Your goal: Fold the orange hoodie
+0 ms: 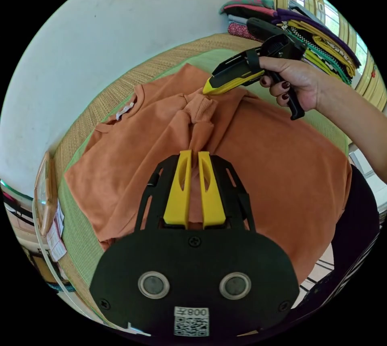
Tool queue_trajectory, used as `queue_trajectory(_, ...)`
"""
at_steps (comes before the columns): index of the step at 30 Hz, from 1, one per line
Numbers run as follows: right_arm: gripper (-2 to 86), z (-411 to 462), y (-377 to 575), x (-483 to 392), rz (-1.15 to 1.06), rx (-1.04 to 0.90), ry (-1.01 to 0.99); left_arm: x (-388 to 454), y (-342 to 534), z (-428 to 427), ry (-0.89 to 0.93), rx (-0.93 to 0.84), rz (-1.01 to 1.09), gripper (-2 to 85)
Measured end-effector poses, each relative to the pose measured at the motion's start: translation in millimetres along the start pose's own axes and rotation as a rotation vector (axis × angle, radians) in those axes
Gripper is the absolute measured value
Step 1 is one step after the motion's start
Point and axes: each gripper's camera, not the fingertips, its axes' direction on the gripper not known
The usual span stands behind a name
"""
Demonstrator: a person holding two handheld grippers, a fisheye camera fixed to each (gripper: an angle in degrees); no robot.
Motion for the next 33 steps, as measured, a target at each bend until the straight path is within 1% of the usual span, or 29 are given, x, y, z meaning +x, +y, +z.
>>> queue_trajectory(2, 0.9, -2, 3, 7, 0.013, 0.022, -0.035, -4, -2, 2, 0.003, 0.010, -0.008, 2.6)
queue_trajectory(4, 0.4, -10, 6, 2, -0.007, 0.062, -0.013, -9, -3, 0, 0.013, 0.021, -0.017, 2.6)
queue_trajectory(7, 0.2, -19, 6, -25, -0.092, 0.108, 0.017, -21, -1, -15, 0.056, 0.106, -0.049, 2.2)
queue_trajectory(9, 0.1, -14, 1, -46, -0.161, 0.095, 0.047, -35, 2, -27, 0.092, 0.185, -0.081, 1.5)
queue_trajectory(11, 0.1, 1, -6, -63, -0.219, 0.053, 0.085, -51, 1, -29, 0.079, 0.207, -0.131, 1.1)
queue_trajectory(14, 0.1, 34, -18, -80, -0.278, -0.034, 0.121, -84, -7, -15, 0.061, 0.177, -0.238, 0.7)
queue_trajectory(16, 0.1, 59, -21, -86, -0.311, -0.121, 0.179, -102, -9, 0, 0.088, 0.135, -0.287, 0.5)
queue_trajectory(18, 0.1, 71, -18, -87, -0.334, -0.185, 0.199, -120, -6, 21, 0.187, 0.074, -0.343, 0.3)
queue_trajectory(21, 0.1, 73, -7, -82, -0.339, -0.223, 0.159, -126, 6, 28, 0.276, 0.092, -0.360, 0.3)
queue_trajectory(26, 0.1, 69, 4, -73, -0.327, -0.221, 0.116, -139, 3, 26, 0.296, 0.162, -0.372, 0.2)
queue_trajectory(28, 0.1, 71, 6, -75, -0.330, -0.235, 0.099, -144, -3, 36, 0.310, 0.141, -0.372, 0.2)
queue_trajectory(31, 0.1, 83, 13, -82, -0.360, -0.316, 0.119, -142, -6, 62, 0.341, 0.044, -0.355, 0.3)
queue_trajectory(33, 0.2, 88, 19, -86, -0.379, -0.360, 0.143, -134, 5, 66, 0.327, 0.044, -0.339, 0.2)
